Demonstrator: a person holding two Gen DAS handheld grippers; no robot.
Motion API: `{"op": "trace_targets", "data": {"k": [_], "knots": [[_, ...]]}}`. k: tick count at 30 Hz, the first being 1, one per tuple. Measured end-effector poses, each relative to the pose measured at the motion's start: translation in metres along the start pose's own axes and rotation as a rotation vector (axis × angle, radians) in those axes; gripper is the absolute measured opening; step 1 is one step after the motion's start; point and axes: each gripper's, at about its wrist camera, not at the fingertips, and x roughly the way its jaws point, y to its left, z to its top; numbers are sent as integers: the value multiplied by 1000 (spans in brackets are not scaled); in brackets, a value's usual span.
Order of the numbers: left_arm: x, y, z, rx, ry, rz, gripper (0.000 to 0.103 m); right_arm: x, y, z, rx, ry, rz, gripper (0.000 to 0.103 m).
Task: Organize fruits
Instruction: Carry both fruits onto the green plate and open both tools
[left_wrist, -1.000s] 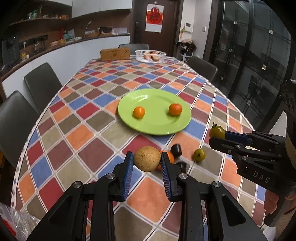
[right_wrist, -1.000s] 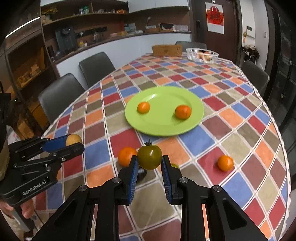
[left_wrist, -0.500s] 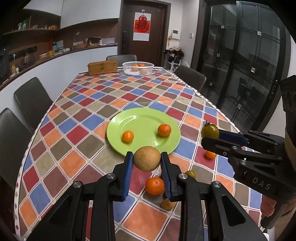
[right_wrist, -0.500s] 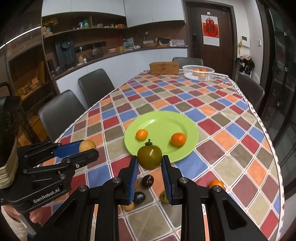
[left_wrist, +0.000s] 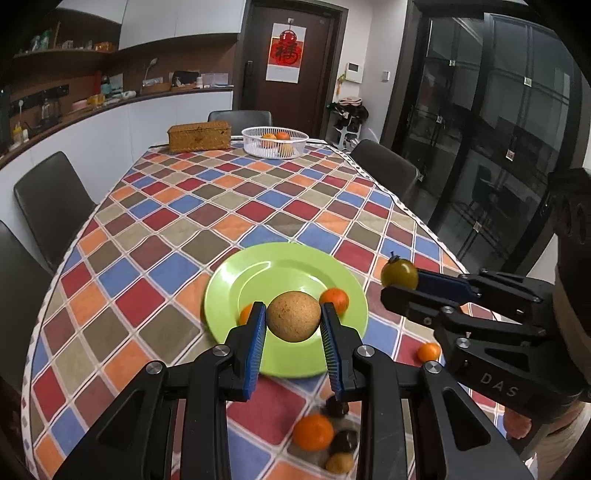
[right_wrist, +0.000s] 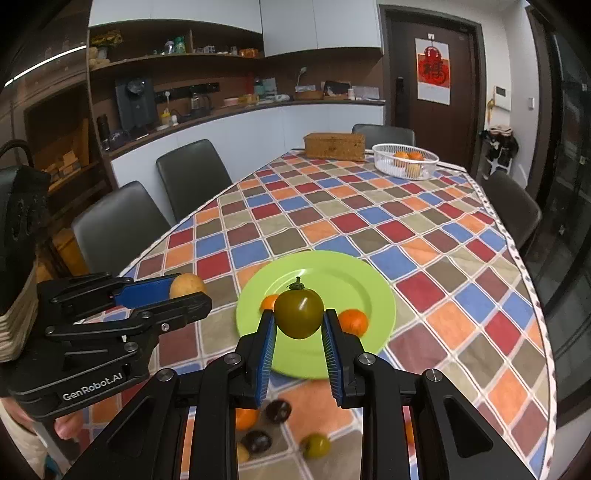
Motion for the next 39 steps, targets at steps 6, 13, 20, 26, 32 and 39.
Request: {"op": "trace_targets", "data": {"k": [6,13,20,26,32,39], "knots": [[29,8,17,-12,22,-6,30,32,-17,16,18,30,17,27],[75,20,32,-30,75,-20,30,70,-36,25,39,80,18,27],[125,31,31,-50,152,-22,30,116,-56,26,63,162,13,27],[157,41,28,-86,218,-31,30,147,-68,23,76,220,13,27],[169,42,25,-75,239,-20,30,160,-71,22,80,238,16,27],[162,41,25,-60,225,6,36,160,-73,19,91,242,8,29]]}}
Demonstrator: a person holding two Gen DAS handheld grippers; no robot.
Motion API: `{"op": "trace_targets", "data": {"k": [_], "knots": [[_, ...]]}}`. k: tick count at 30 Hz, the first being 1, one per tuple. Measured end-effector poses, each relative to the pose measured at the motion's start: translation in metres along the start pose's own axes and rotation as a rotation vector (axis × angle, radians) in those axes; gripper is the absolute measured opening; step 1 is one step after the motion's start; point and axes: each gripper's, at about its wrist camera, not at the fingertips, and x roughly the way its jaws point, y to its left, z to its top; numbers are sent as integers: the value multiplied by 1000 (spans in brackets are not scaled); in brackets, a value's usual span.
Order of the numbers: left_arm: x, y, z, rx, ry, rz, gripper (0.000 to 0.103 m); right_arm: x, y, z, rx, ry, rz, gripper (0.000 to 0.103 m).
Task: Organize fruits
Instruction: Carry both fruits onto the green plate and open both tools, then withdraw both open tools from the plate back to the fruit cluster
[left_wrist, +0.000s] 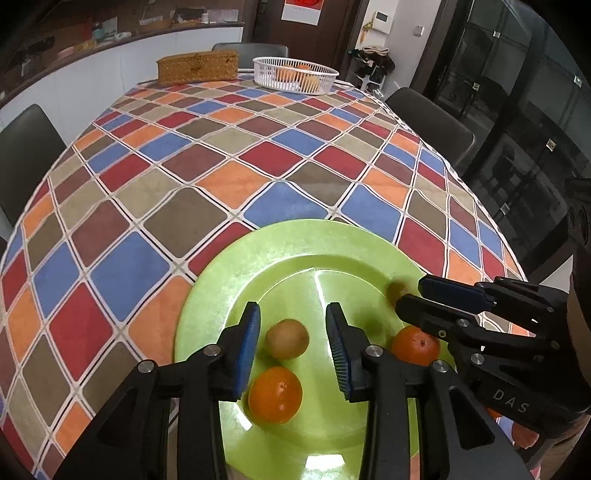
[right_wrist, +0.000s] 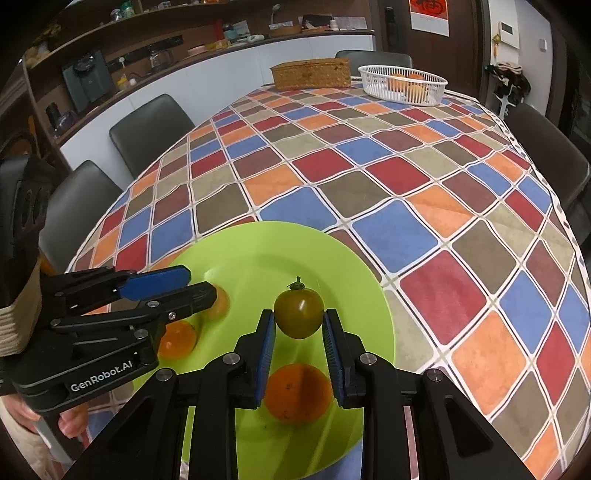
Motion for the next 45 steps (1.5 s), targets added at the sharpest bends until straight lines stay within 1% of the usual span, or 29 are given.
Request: {"op": "trace_targets", "data": {"k": [4,8,12,15,19,23,27,29,33,37,45], "knots": [[-15,-4,-6,14,-20,16,36,-9,2,-3,-2,-16,3,29],[-37,-8,-11,22,-54,34,37,-27,8,-8,-17,-45,3,29],[-67,-16,-19,28,-107,43,41,-50,16,-15,-35,-82,0,29],[-88,-23,-26,41,-145,51,42,-69,23,-22,-52,-114,1,29],[-115,-33,-38,48,-186,65,46,-96,32,-33,-64,-159,13,35],[-140,-42,-54,51,-220,92,51,-120,40,-46,-79,-193,12,35],[-157,-49,-71,49,-231,95,57,-140,46,-62,-92,-222,11,35],[-165,-53,-81,48,-235,104,58,-148,49,-70,-91,-228,18,39],[-179,-57,-97,40,-245,113,60,-160,56,-86,-103,-237,19,40],[-188,-61,-111,28,-253,108,61,-169,60,-99,-113,-246,15,40],[-198,-73,-137,39,-254,129,62,-181,63,-127,-123,-243,22,40]]}}
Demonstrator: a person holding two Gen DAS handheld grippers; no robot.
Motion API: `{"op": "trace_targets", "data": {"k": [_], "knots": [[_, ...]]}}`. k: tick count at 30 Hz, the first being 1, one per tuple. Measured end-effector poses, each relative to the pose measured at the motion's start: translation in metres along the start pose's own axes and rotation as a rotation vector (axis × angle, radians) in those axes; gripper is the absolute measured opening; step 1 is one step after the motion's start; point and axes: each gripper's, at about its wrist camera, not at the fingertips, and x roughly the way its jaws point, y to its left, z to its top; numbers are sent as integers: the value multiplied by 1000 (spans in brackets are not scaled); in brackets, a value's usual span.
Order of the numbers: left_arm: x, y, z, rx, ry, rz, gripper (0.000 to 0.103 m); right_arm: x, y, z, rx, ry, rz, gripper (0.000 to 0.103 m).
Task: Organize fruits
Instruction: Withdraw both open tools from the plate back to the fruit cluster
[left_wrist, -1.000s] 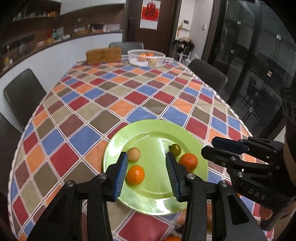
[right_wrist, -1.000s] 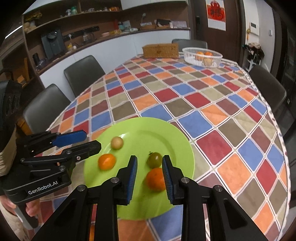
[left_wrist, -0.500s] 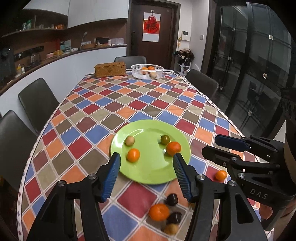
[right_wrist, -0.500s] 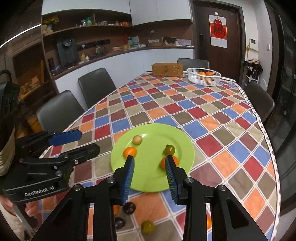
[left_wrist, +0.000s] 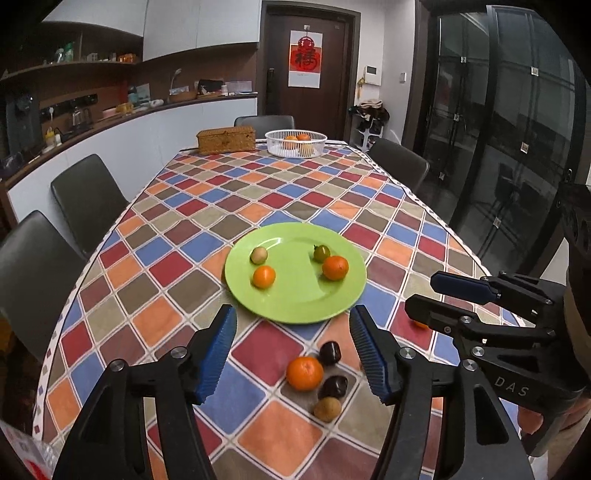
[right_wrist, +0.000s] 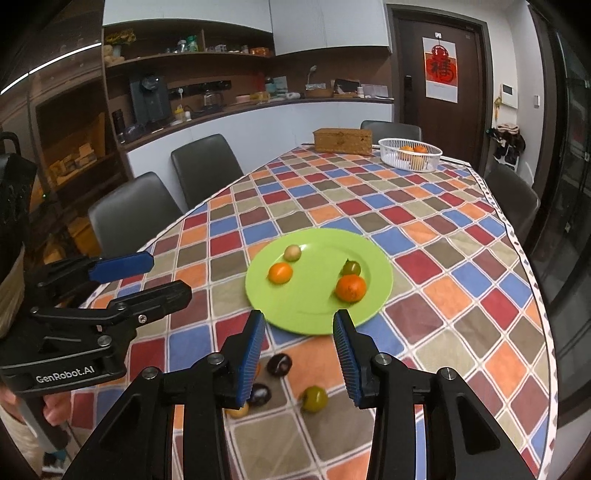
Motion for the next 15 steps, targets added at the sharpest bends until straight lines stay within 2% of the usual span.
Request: {"op": "trace_targets", "data": {"k": [15], "knots": [[7,-13,-50,11,80,-22,62,1,-2,-43,22,82,-2,40]]}}
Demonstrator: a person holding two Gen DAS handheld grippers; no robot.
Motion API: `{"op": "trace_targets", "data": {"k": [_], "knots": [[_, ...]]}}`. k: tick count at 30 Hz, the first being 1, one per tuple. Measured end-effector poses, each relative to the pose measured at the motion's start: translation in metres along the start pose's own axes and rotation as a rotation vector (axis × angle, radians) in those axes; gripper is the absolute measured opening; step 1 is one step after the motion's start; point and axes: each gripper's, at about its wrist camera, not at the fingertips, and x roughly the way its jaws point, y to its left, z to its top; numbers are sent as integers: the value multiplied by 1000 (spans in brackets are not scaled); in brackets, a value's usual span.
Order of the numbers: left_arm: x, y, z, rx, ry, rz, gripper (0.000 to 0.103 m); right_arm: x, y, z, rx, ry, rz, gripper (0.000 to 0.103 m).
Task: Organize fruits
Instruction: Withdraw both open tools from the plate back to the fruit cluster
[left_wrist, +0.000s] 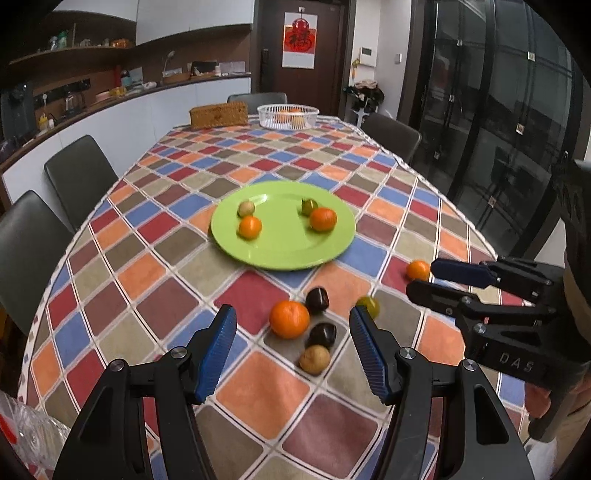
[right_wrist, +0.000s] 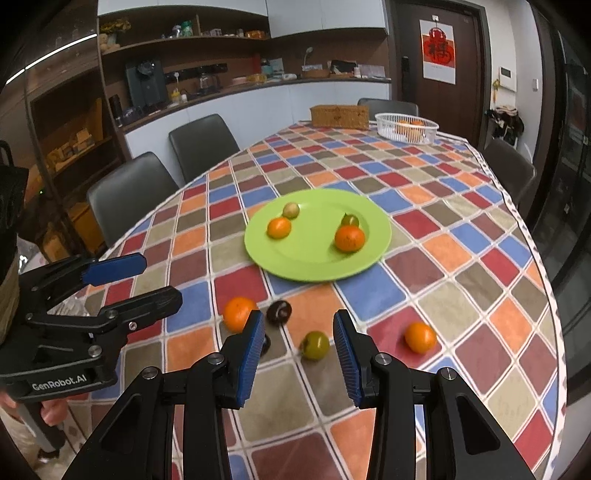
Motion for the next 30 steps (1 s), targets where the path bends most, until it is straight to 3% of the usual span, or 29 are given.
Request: {"op": "trace_targets", "data": {"k": [13,30], "knots": [[33,-3,-34,5,109,-16,62,20,0,-27,-31,62,-18,40],[76,-2,-38,-12,195,-55,62,62,-7,-34,-22,156,0,40]]}}
